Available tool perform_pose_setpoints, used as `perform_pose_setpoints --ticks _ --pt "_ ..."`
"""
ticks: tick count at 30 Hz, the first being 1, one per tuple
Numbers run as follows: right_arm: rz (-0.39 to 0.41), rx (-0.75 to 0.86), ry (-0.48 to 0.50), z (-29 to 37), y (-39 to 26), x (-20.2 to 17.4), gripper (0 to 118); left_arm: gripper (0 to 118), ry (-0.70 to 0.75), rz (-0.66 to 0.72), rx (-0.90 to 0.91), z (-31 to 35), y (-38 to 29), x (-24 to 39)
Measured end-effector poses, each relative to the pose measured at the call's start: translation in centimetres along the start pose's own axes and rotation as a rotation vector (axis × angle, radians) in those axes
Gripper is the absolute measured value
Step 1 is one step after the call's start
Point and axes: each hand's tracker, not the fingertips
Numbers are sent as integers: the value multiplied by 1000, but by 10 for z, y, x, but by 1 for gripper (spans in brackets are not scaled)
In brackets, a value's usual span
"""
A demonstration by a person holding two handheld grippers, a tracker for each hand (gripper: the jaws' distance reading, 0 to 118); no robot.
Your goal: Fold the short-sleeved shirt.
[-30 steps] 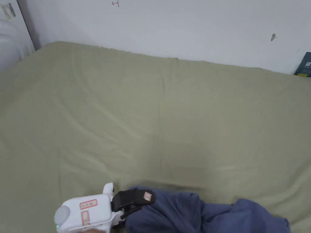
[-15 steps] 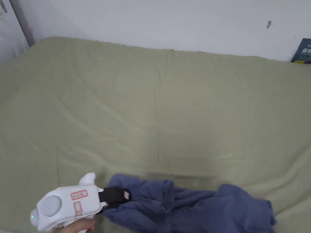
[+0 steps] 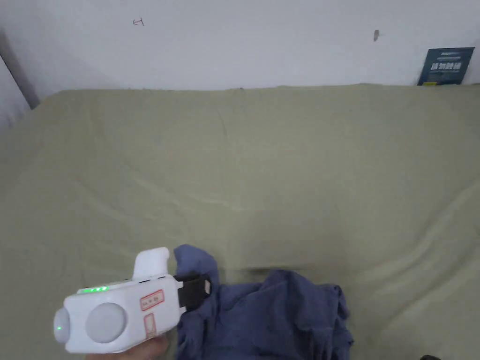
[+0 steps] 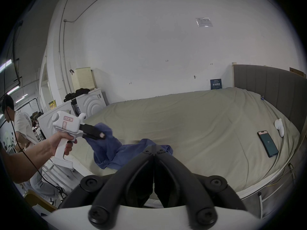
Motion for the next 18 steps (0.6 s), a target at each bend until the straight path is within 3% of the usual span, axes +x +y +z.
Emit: perform_pose_setpoints --ticks 4,9,11,12,13,18 --pt "-11 38 -49 16 -2 11 1 10 20 -68 -93 -74 -27 73" --pt "-27 44 -109 31 -7 28 1 12 186 -160 -136 -134 -64 95" --pt "-43 43 -105 35 -7 36 1 36 110 -132 -121 -125 -60 88" --pt "-49 41 -104 35 -7 39 1 68 14 -73 -133 -114 -53 87" --pt "-48 40 -107 35 -8 40 1 82 -51 -47 -132 -101 -46 87" --pt "-53 28 -99 29 -15 46 1 89 -79 -73 120 -20 -16 79"
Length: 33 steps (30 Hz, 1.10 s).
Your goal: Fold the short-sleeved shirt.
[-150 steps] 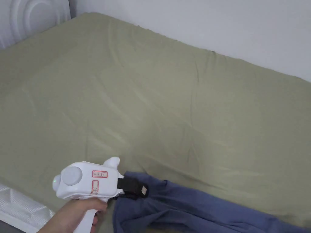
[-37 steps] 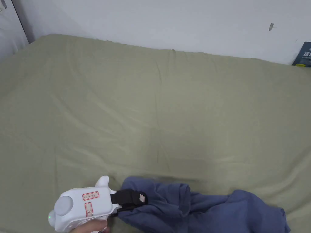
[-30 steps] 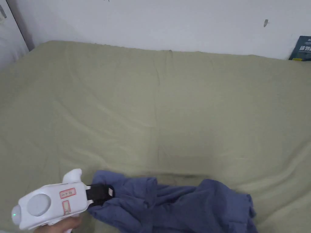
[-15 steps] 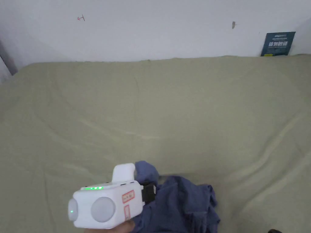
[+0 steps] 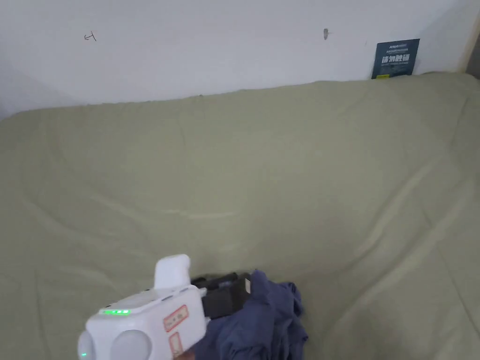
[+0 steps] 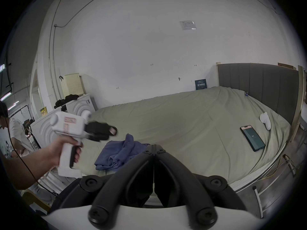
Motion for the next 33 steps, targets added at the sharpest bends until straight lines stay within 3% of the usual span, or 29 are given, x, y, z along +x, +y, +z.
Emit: perform_pose_setpoints --ticks 2,4,5,6,7,9,15,17,20,22,24,26,28,29,30,32,33 --pt "-17 -7 7 -3 -3 -1 1 86 52 71 -29 1 2 -18" --pt "-34 -24 17 -7 -6 -1 1 62 29 167 -97 -14 -10 -32" --pt "-36 -33 19 -9 -7 -1 1 62 -27 185 -112 -23 -16 -32" --pt "-35 -40 21 -10 -9 -2 1 21 -55 178 -141 -36 -26 -24" --pt "-35 -46 23 -10 -9 -3 1 15 -47 168 -160 -50 -37 -15" --pt "-36 -50 17 -9 -7 -3 1 15 -53 164 -249 -85 -57 1" --pt "-12 -97 3 -15 3 0 1 15 -92 125 -281 -141 -84 24" --pt "-12 -191 34 -32 3 1 1 15 -121 174 -271 -122 -74 17" --pt "-29 -326 102 -78 -1 -5 1 15 -147 75 -180 -67 -58 14" --pt "-97 -402 203 -124 -7 -12 1 15 -122 26 -163 -29 -50 -1" --pt "-240 -424 285 -171 -23 -12 1 15 -75 62 -144 -3 -48 -27" --pt "-299 -454 327 -214 -37 -10 1 20 -28 111 -128 16 -47 -60" --pt "-383 -471 426 -247 -49 -5 1 73 -8 187 -121 29 -49 -94" --pt "-432 -501 462 -260 -55 -2 1 94 -11 221 -131 30 -49 -107" --pt "-461 -546 470 -271 -62 1 1 106 -30 261 -135 32 -51 -122" --pt "-350 -570 301 -277 -68 2 1 106 -107 353 -131 29 -57 -149" --pt "-384 -550 334 -277 -68 5 1 107 -150 413 -146 20 -60 -163"
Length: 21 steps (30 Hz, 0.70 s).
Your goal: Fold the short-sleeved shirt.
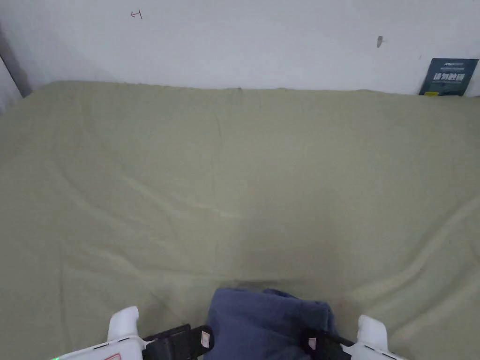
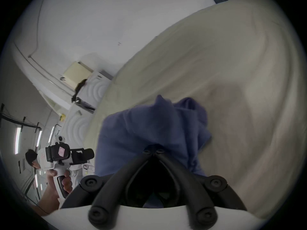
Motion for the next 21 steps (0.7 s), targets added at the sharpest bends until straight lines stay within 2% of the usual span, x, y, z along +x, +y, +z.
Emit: perform_pose_setpoints --ticks 1,4,6,8,9,10,11,12,13,14,16,21 --pt "-50 28 39 4 0 -1 1 107 -45 68 -40 -10 2 -14" --pt "-20 28 25 4 0 -4 1 107 -161 211 -150 -52 2 -39" --pt "-10 22 31 7 -2 -4 1 107 -373 232 -97 -73 1 -38" --pt "-7 24 37 9 -2 -3 1 107 -418 271 -193 -106 -2 -30" --pt "-7 24 41 10 -2 -3 1 100 -370 221 -175 -114 -1 -23" --pt "-3 27 39 13 -3 -4 1 77 -282 169 -158 -117 0 -14" --pt "4 32 36 17 -4 -6 1 31 -148 149 -151 -120 1 -10" --pt "12 41 39 22 -5 -7 1 22 -61 147 -183 -127 -2 -7" --pt "17 48 44 28 -6 -8 1 22 -167 186 -169 -123 0 -10" --pt "24 54 46 33 -7 -10 1 22 -170 183 -163 -118 3 -8" --pt "40 62 47 43 -10 -14 1 22 -79 69 -156 -105 12 3" --pt "90 46 14 60 -20 -23 1 22 11 15 -53 -30 61 -21"
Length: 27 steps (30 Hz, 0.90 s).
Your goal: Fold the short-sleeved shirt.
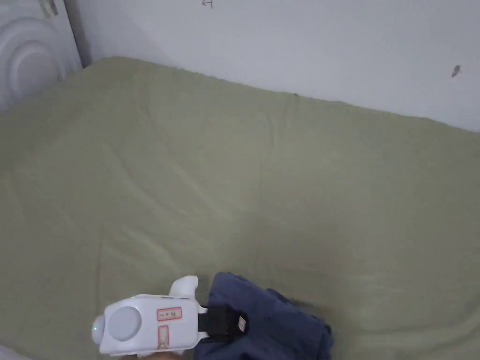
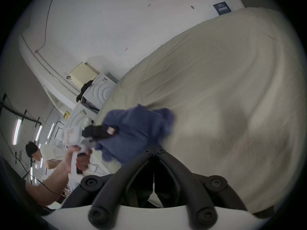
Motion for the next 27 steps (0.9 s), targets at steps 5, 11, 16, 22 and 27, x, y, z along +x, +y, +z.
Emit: perform_pose_setpoints --ticks 5,11,16,22,27 --pt "26 -30 -26 3 -13 -19 1 22 205 -57 77 113 73 -70" --pt "-8 -56 -39 -7 -29 -38 1 22 480 -118 -8 207 137 -141" --pt "6 -74 -54 -11 -31 -54 1 26 464 12 17 219 140 -181" --pt "68 -43 -17 5 -17 -74 1 101 538 -34 142 256 118 -170" --pt "137 16 -48 28 -8 -82 1 65 664 -199 348 310 81 -95"
